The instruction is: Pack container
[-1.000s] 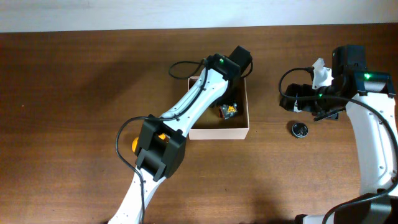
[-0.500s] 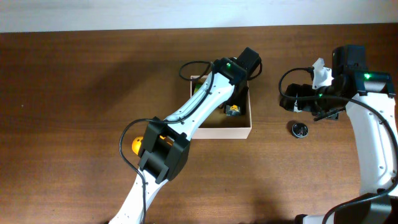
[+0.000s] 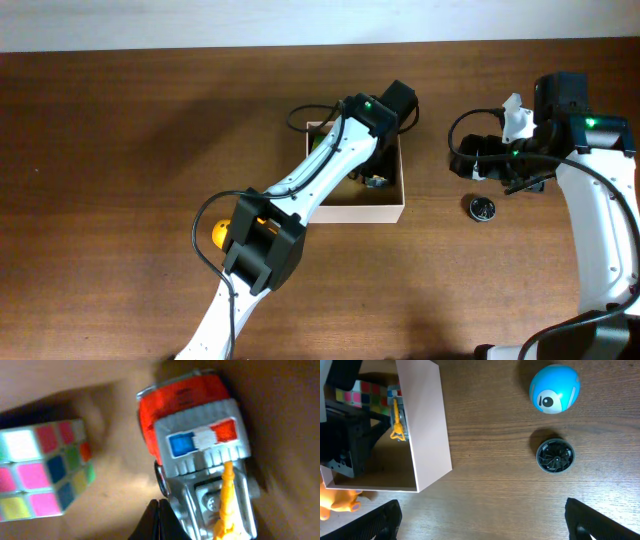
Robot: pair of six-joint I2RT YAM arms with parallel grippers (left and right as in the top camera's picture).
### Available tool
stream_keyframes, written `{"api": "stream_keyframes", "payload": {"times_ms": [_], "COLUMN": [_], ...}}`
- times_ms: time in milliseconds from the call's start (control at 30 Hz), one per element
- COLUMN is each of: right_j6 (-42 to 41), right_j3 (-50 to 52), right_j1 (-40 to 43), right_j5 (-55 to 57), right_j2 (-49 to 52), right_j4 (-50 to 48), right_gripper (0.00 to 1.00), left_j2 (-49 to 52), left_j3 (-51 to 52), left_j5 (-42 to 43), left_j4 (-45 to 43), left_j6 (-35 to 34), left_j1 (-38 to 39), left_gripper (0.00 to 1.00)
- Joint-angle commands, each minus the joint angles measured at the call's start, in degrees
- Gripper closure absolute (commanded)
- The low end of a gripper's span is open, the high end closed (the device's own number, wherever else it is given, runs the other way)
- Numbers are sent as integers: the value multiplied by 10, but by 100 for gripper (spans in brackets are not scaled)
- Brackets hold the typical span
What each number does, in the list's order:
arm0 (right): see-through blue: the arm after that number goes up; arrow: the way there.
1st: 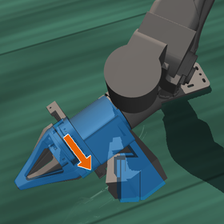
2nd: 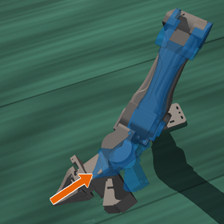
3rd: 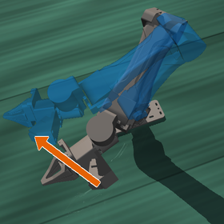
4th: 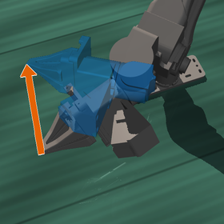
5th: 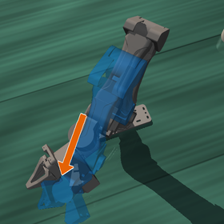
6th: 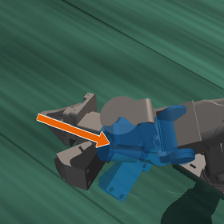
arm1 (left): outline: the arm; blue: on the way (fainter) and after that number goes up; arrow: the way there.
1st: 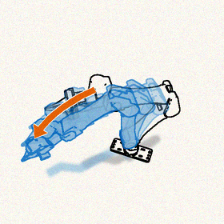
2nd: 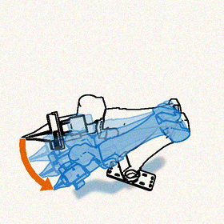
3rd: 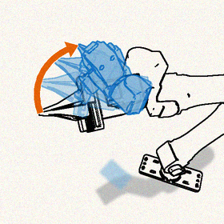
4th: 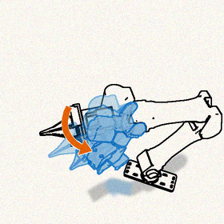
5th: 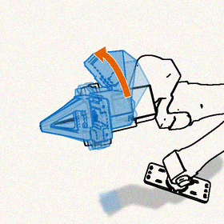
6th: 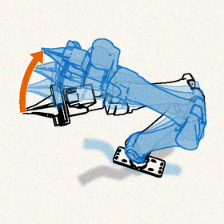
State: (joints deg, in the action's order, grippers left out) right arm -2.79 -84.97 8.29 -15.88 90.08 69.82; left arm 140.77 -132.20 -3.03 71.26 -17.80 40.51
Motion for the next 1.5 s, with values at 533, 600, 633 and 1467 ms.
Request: {"api": "stream_keyframes", "payload": {"times_ms": [533, 600, 633, 1467], "right_j6": [4, 4, 4, 4], "right_j3": [-4, -4, -4, -4], "right_j1": [5, 5, 5, 5], "right_j5": [12, 12, 12, 12], "right_j2": [1, 1, 1, 1], "right_j4": [-2, -2, -2, -2], "right_gripper": [1, 1, 1, 1], "left_j2": [-16, -16, -16, -15], "left_j3": [5, 5, 5, 9], "left_j5": [-72, -74, -74, -113], "left_j4": [-30, -42, -48, -36], "left_j6": [23, 35, 42, 45], "left_j1": [-27, -29, -30, -57], "left_gripper": [91, 91, 91, 91]}}
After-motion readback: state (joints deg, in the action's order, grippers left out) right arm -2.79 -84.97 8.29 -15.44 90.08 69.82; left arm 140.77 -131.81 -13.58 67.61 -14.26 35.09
